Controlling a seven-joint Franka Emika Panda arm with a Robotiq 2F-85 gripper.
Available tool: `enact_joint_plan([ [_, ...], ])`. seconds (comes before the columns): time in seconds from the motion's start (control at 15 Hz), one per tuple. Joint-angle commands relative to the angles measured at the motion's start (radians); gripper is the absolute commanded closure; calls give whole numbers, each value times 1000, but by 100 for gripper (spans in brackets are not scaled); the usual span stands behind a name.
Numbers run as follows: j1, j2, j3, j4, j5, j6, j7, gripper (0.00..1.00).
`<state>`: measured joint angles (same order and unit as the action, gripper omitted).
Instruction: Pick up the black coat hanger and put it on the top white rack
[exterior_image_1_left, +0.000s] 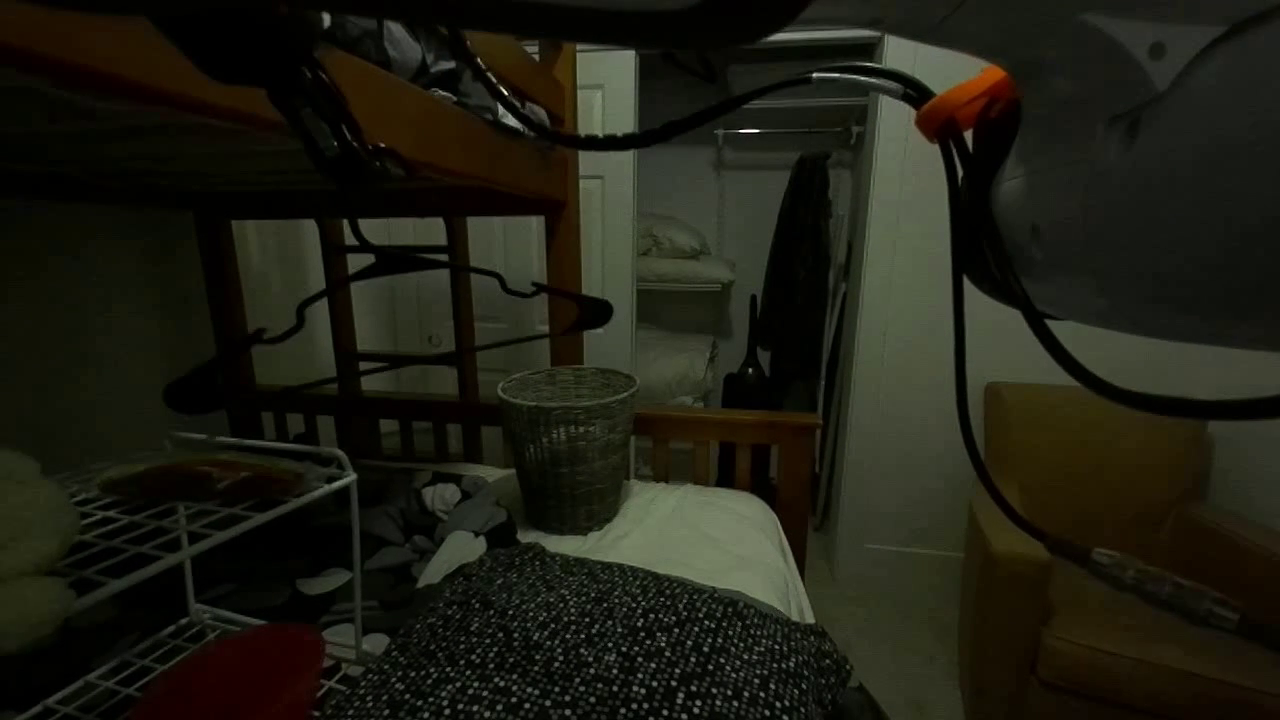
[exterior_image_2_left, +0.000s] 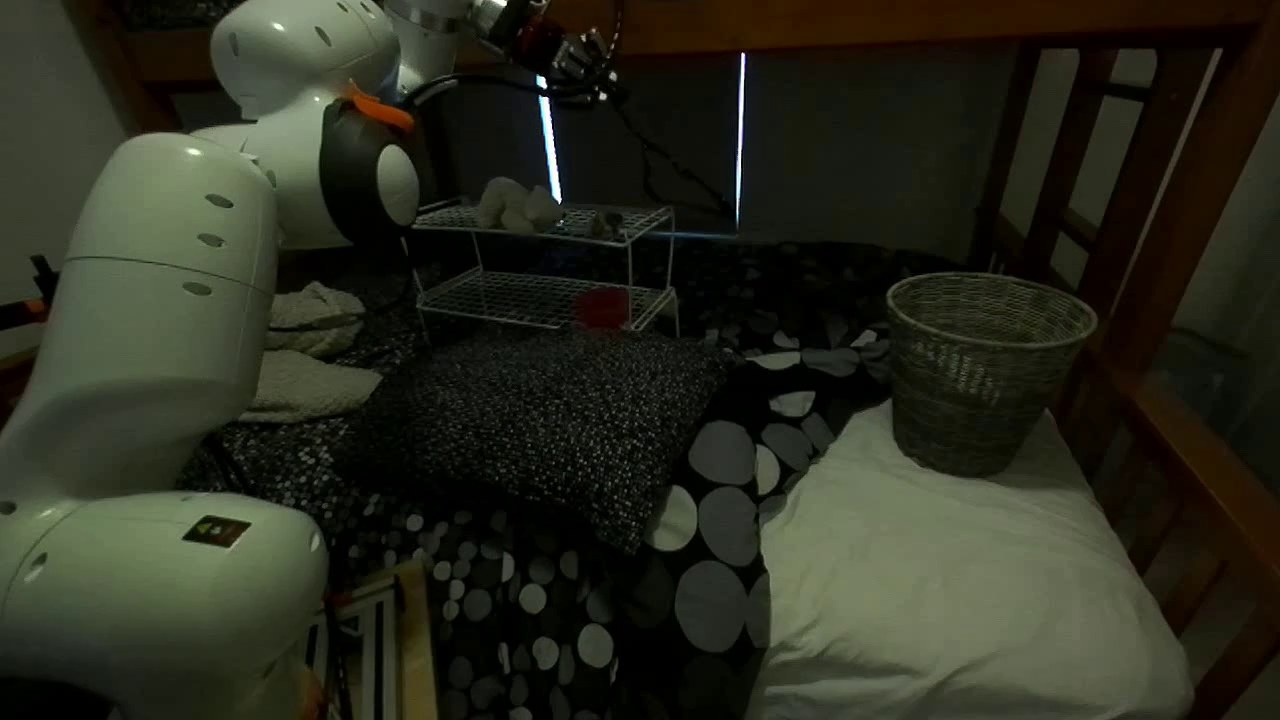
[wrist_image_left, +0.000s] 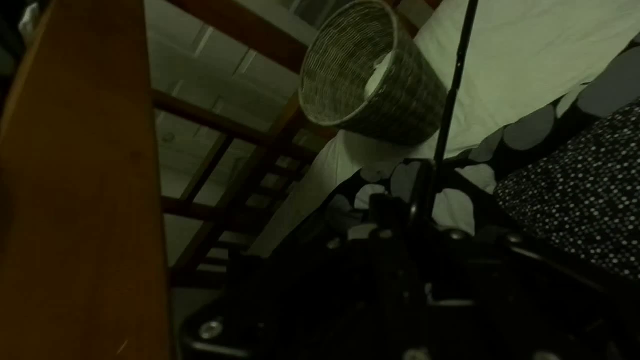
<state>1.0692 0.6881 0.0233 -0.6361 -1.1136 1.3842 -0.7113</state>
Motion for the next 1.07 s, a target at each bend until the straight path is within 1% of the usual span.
enact_joint_plan([
  [0.0, 6, -31, 8, -28, -44, 180, -66, 99],
  [0.2, 3, -29, -1, -27, -74, 354, -84, 99],
  [0.27, -1, -22, -3, -21, -83, 408, -72, 99],
  [0.4, -9, -7, -5, -4, -82, 473, -33, 99],
  [0.53, -10, -3, -3, -4, -72, 503, -19, 99],
  [0.6, -5, 0, -11, -3, -75, 483, 0, 99],
  [0.67, -8, -6, -4, 0, -62, 466, -33, 94],
  [0.93, -7, -5, -4, 0, -62, 465, -17, 94],
  [1.0, -7, -5, -4, 0, -62, 465, -17, 99],
])
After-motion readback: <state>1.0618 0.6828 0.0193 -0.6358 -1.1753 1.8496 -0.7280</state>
